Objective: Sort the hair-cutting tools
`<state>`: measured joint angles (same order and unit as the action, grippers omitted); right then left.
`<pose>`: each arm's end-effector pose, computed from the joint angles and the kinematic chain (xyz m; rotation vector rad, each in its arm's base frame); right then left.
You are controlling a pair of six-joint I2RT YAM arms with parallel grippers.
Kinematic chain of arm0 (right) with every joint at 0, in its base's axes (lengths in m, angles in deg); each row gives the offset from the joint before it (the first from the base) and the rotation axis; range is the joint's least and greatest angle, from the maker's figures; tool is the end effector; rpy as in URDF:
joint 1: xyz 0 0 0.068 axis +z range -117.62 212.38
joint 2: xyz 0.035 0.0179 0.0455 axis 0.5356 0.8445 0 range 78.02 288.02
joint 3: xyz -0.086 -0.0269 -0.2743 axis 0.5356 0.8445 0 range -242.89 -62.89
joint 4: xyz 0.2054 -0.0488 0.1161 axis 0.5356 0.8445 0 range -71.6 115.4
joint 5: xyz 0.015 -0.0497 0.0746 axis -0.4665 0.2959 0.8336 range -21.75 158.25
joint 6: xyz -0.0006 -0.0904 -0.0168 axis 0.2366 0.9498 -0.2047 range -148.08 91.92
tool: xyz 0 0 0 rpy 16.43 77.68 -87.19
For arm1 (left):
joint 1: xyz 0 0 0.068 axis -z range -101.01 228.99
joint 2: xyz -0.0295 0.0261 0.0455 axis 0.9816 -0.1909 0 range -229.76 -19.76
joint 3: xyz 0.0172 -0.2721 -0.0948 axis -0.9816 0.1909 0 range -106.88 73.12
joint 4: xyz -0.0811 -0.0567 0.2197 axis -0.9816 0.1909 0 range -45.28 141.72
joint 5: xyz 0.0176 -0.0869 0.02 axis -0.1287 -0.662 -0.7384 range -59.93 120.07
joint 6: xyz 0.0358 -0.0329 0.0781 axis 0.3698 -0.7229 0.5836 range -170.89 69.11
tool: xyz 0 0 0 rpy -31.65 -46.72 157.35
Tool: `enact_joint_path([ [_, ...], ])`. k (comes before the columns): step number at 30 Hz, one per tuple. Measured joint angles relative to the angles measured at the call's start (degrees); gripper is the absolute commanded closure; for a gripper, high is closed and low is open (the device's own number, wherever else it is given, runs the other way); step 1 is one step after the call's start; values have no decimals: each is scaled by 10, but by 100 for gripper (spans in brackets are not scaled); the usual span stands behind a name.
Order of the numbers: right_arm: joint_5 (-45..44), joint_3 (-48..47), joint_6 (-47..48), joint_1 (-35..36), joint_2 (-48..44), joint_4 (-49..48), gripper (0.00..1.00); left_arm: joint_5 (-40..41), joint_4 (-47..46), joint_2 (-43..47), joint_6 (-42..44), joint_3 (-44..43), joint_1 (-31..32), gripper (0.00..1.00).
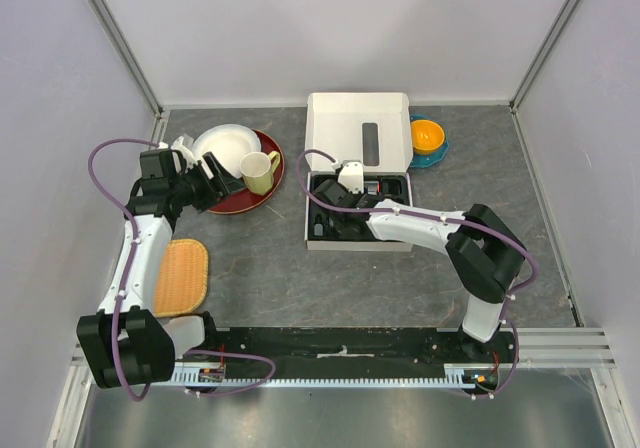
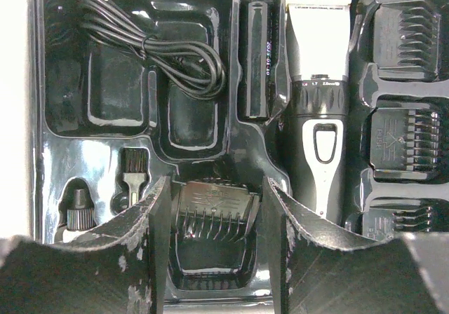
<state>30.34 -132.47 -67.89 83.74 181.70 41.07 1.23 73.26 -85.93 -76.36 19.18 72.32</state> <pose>0.2774 0.2658 0.1942 0.0032 2.2924 -0.0620 0.2511 -0.0107 0.2858 -0.3714 2.2540 -0.7453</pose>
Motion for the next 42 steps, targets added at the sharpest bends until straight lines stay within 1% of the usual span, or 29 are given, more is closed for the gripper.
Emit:
enact_joint_path([
  [3, 7, 0, -2, -2, 0, 3, 59, 0, 0, 1, 0, 0, 0, 24],
  [5, 11, -1, -5, -3, -1, 6, 56, 0, 0, 1, 0, 0, 0, 24],
  [6, 13, -3, -5, -3, -1, 10, 53, 0, 0, 1, 0, 0, 0, 24],
  [7, 16, -5, -7, -3, -1, 14, 48, 0, 0, 1, 0, 0, 0, 24],
  [12, 21, -21, -14, -4, -1, 40, 32, 0, 0, 3, 0, 0, 0, 24],
  [18, 21, -81, -9, -3, 0, 87, 21, 0, 0, 5, 0, 0, 0, 24],
  [20, 21, -96, -8, -3, 0, 92, 19, 0, 0, 6, 0, 0, 0, 24],
  [21, 21, -100, -8, -3, -1, 93, 20, 0, 0, 6, 0, 0, 0, 24],
  [23, 22, -102, -7, -3, -2, 94, 29, 0, 0, 6, 0, 0, 0, 24],
  [24, 22, -102, -8, -3, -3, 97, 36, 0, 0, 6, 0, 0, 0, 24],
  [26, 23, -102, -9, -4, -5, 101, 43, 0, 0, 6, 0, 0, 0, 24],
  [27, 24, -102, -11, -5, -7, 103, 49, 0, 0, 6, 0, 0, 0, 24],
  [30, 26, -98, -20, -10, -11, 104, 56, 1, 0, 6, 0, 0, 0, 24],
  [35, 40, -82, -25, -31, -11, 103, 62, 1, 0, 6, 0, 0, 0, 24],
  [42, 70, -69, -26, -41, 1, 91, 73, 1, 0, 6, 0, 0, 0, 24],
])
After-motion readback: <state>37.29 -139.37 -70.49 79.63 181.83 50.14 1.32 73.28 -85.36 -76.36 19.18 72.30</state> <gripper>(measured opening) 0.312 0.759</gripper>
